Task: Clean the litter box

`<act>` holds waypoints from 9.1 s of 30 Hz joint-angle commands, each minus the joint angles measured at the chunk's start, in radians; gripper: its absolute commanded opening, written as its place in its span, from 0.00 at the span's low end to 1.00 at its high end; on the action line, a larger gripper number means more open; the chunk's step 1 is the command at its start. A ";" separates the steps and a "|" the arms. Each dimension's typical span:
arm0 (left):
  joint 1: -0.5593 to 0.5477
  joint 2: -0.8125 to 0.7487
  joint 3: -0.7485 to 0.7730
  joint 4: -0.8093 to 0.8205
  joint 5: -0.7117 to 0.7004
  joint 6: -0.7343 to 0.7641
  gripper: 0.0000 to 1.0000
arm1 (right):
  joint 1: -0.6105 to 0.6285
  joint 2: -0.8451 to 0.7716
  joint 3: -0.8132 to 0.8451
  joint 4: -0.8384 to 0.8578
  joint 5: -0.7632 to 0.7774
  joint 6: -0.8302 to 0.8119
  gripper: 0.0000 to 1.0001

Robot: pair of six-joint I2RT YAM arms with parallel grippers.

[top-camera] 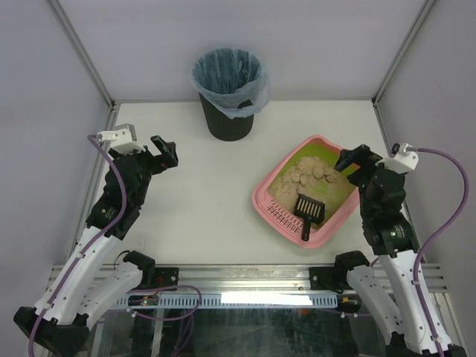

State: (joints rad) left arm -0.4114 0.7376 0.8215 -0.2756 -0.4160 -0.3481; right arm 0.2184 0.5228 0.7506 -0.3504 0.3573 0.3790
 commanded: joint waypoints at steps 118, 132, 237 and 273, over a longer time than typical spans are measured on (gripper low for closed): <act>0.001 0.179 -0.223 0.209 0.451 -0.190 0.97 | 0.128 1.742 1.703 -0.002 -0.309 0.141 0.03; 0.000 0.198 -0.212 0.196 0.461 -0.181 0.97 | -0.002 1.509 1.542 -0.044 -0.150 0.038 0.00; -0.247 0.250 -0.082 0.148 0.152 -0.203 0.99 | 0.325 0.659 -0.019 0.382 0.009 0.513 0.32; -0.183 0.209 -0.054 0.064 0.039 -0.167 0.99 | 0.389 1.062 0.671 0.051 -0.036 -0.107 0.00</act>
State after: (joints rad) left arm -0.6067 0.9787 0.7330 -0.2211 -0.3435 -0.5312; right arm 0.6029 1.5135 1.2427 -0.1173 0.3588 0.4332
